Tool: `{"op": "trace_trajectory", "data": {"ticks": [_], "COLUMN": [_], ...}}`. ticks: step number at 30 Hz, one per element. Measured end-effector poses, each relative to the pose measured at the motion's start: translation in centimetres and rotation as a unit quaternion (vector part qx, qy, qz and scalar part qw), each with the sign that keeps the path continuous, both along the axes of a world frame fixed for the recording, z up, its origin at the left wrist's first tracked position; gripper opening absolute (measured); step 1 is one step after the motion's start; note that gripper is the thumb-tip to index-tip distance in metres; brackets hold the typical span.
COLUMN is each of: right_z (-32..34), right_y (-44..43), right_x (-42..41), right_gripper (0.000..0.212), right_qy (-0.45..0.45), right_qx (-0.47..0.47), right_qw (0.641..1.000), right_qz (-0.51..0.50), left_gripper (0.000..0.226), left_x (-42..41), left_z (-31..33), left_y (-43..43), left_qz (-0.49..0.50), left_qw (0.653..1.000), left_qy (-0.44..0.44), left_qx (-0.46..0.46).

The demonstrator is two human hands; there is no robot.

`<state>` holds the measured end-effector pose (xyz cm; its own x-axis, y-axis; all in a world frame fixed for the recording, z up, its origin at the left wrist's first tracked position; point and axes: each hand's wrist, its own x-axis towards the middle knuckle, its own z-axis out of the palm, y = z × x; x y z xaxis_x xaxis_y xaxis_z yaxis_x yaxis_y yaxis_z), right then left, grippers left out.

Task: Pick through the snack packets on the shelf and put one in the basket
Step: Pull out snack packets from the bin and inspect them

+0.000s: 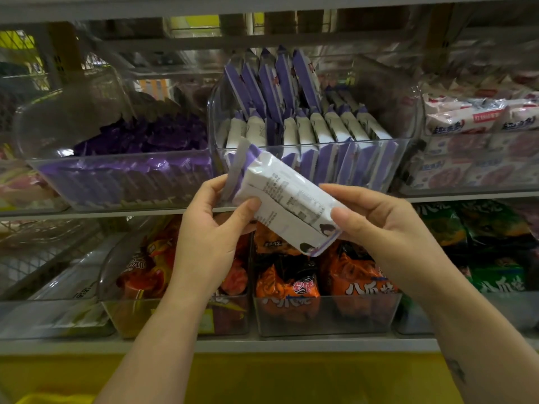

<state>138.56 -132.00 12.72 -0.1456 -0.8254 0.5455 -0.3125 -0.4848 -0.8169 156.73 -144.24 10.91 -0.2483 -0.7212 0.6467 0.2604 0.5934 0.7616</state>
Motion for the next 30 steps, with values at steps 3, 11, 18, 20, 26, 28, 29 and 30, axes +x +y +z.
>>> {"op": "trace_trajectory", "data": {"ticks": [3,11,18,20,26,28,29,30], "right_z": [-0.1,-0.3,-0.4,-0.5,-0.5,-0.6,-0.6,-0.6], "right_y": [-0.2,-0.5,-0.4,-0.5,-0.6,-0.6,-0.7,-0.6], "right_x": [0.1,1.2,1.4,1.4,1.2,1.1,1.1,1.0], "right_gripper": [0.035,0.034,0.032,0.030,0.033,0.034,0.033,0.033], "right_qy": [0.026,-0.029,-0.016,-0.004,-0.002,-0.006,-0.007,-0.008], "right_qx": [0.033,-0.016,-0.019,-0.016,-0.004,-0.003,-0.003,-0.004], "right_qw": [0.999,0.999,1.000,1.000,1.000,1.000,1.000,1.000], "right_qz": [0.004,-0.010,-0.014,-0.013,-0.008,-0.002,0.001,0.003], "left_gripper": [0.039,0.097,0.114,0.113,0.094,0.081,0.075,0.070], "left_x": [-0.8,-3.1,-3.7,-3.8,-3.6,-3.4,-3.3,-3.2], "left_z": [0.1,-0.3,-0.9,-1.0,-1.2,-1.0,-0.9,-0.8], "left_y": [1.2,3.3,3.5,3.3,1.9,1.7,1.6,1.6], "left_qz": [0.084,-0.084,-0.100,-0.091,-0.144,-0.161,-0.169,-0.175], "left_qw": [0.993,0.996,0.992,0.994,0.984,0.977,0.973,0.970], "left_qy": [-0.048,-0.038,-0.078,-0.062,0.047,0.073,0.084,0.094], "left_qx": [-0.073,-0.007,0.016,0.021,0.094,0.121,0.132,0.141]}}
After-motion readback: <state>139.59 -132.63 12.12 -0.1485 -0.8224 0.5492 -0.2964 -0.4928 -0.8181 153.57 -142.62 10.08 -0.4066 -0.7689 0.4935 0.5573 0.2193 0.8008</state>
